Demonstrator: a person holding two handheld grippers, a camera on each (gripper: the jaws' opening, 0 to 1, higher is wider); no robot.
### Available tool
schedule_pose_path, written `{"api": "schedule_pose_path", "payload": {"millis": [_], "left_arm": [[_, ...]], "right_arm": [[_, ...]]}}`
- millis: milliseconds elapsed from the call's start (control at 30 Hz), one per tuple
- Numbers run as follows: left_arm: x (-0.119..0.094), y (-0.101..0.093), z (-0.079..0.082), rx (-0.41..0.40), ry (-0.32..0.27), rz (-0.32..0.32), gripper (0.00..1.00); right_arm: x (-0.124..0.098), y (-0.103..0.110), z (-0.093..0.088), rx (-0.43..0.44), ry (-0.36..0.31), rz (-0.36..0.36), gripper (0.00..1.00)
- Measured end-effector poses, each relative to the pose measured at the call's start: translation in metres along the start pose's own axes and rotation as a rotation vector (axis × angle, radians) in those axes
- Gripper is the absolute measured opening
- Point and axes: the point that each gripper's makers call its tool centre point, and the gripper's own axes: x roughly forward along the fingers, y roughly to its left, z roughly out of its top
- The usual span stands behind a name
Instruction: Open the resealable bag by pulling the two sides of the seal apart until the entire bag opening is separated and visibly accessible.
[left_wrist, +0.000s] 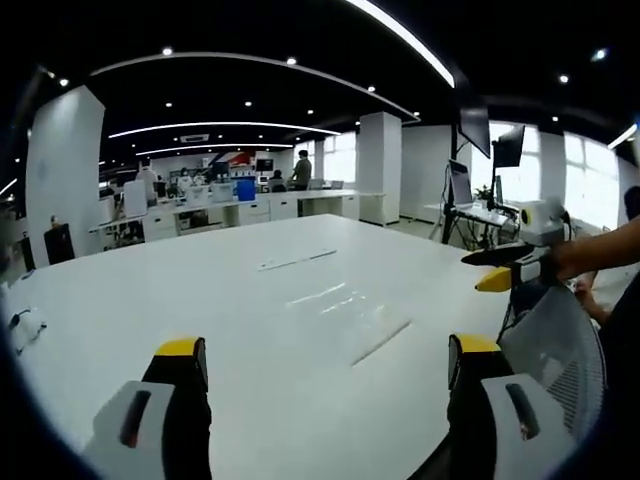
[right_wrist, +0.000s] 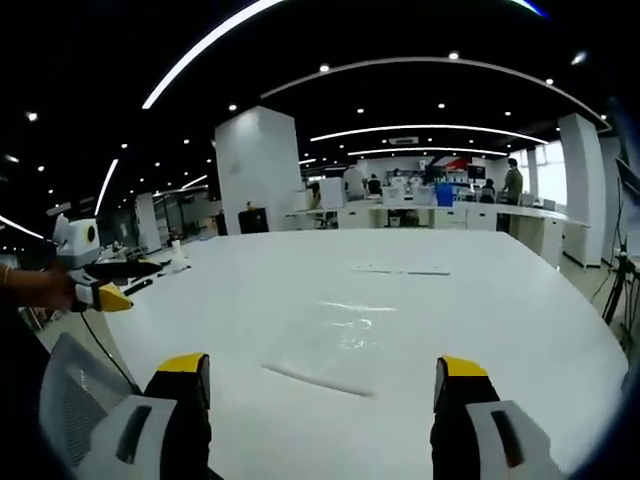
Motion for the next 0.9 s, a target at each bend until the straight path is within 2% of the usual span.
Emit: {"api": "schedule_pose_path", "payload": {"millis": [467, 900], "left_arm": [[-0.0049, -0.0054, -0.0041, -0.003, 0.011, -0.013, 0.99], [-0.0063, -0.0045, -0.0064, -0.015, 0.019, -0.002, 0.98]], "right_arm": [[-0.002, -0.0016, 0.0039, -0.011, -0.004, 0.011, 0.91], [-0.0061, 0.0012, 0.0019, 0.015, -0.006, 0.016, 0.88]]}}
